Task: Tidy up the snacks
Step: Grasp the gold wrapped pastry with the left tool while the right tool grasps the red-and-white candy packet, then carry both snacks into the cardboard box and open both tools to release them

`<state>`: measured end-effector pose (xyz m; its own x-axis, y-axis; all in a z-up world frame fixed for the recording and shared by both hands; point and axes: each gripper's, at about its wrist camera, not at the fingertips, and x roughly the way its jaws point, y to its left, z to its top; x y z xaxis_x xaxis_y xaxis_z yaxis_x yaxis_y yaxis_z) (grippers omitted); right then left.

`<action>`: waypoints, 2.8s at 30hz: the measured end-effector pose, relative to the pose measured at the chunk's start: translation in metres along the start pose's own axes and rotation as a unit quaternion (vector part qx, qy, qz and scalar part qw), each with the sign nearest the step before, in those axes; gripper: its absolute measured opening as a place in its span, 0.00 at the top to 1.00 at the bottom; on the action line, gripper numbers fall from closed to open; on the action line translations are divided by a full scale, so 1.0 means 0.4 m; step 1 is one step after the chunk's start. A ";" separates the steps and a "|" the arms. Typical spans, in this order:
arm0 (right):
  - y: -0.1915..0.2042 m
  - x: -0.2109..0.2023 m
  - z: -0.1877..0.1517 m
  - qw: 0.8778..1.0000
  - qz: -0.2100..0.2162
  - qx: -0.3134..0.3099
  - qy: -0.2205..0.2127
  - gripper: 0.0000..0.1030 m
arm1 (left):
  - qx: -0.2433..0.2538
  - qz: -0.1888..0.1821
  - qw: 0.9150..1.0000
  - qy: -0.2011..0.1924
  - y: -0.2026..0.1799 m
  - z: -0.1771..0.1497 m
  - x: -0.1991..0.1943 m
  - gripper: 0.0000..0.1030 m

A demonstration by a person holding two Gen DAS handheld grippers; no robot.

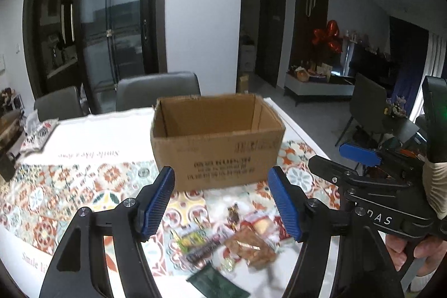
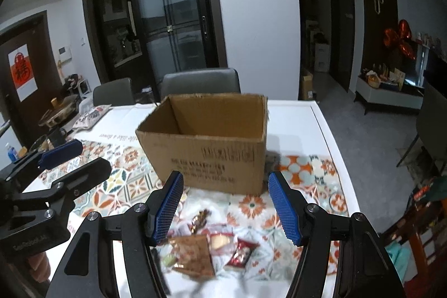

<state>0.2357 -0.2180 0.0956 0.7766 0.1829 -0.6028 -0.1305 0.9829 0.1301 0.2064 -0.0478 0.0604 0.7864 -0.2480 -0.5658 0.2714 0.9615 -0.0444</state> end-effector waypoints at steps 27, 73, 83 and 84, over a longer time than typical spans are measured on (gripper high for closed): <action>-0.058 0.165 -0.247 0.989 -0.012 0.037 0.140 0.43 | -0.060 -0.077 0.983 0.158 -0.015 -0.224 0.197 0.42; -0.055 0.216 -0.262 0.986 0.015 0.057 0.158 0.76 | -0.091 -0.074 0.979 0.166 -0.025 -0.231 0.244 0.65; -0.020 0.138 -0.190 0.992 0.027 0.043 0.112 0.76 | -0.084 -0.084 0.984 0.135 -0.016 -0.183 0.184 0.69; -0.017 0.134 -0.183 0.993 0.029 0.042 0.108 0.76 | -0.081 -0.084 0.985 0.128 -0.013 -0.175 0.174 0.69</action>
<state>0.2331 -0.2132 0.0050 0.6172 0.2478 -0.7468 -0.1111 0.9670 0.2291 0.2210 -0.0619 -0.0362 0.5668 -0.3870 -0.7273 0.2766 0.9209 -0.2745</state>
